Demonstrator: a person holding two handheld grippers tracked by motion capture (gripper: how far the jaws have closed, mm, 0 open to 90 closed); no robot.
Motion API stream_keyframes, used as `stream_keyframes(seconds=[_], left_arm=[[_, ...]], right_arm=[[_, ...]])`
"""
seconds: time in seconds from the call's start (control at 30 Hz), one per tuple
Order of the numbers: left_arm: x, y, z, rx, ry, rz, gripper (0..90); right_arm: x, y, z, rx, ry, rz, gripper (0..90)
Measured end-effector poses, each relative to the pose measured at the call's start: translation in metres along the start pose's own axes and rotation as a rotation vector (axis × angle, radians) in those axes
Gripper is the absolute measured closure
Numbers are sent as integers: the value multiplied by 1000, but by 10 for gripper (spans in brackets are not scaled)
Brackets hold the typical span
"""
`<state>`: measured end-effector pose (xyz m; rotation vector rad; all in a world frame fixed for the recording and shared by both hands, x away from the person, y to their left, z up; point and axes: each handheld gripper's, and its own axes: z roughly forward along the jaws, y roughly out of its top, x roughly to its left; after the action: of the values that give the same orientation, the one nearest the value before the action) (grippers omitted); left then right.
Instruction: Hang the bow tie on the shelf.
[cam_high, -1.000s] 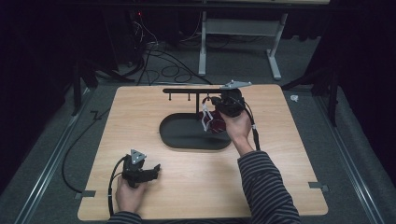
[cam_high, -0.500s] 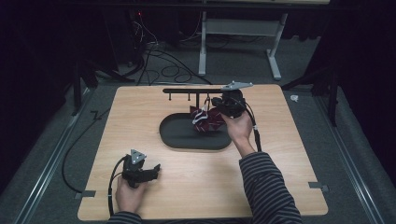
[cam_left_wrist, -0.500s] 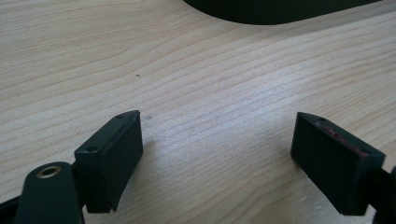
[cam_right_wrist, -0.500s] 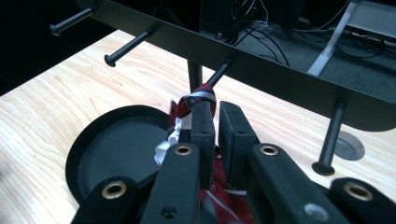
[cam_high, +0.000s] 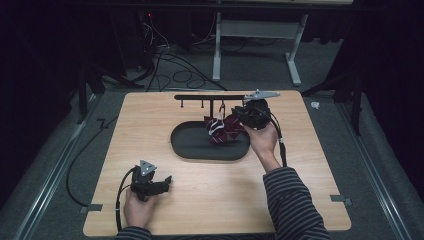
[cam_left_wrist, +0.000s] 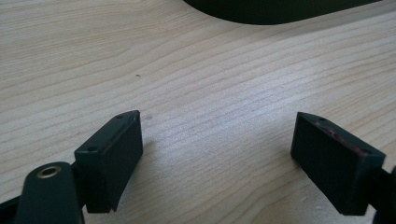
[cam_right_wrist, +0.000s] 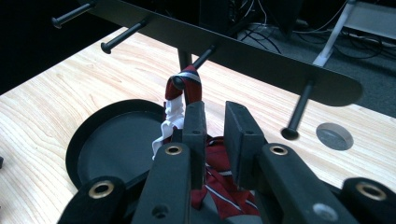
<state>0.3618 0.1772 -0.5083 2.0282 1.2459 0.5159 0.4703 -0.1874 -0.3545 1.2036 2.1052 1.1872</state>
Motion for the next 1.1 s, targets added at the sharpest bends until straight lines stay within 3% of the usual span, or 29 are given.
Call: stream_keyframes(seconds=[1.1], left_arm=[[0,0,0,-1,1,0,171]], right_arm=[[-23,-22,-39,-41,2,34,739]])
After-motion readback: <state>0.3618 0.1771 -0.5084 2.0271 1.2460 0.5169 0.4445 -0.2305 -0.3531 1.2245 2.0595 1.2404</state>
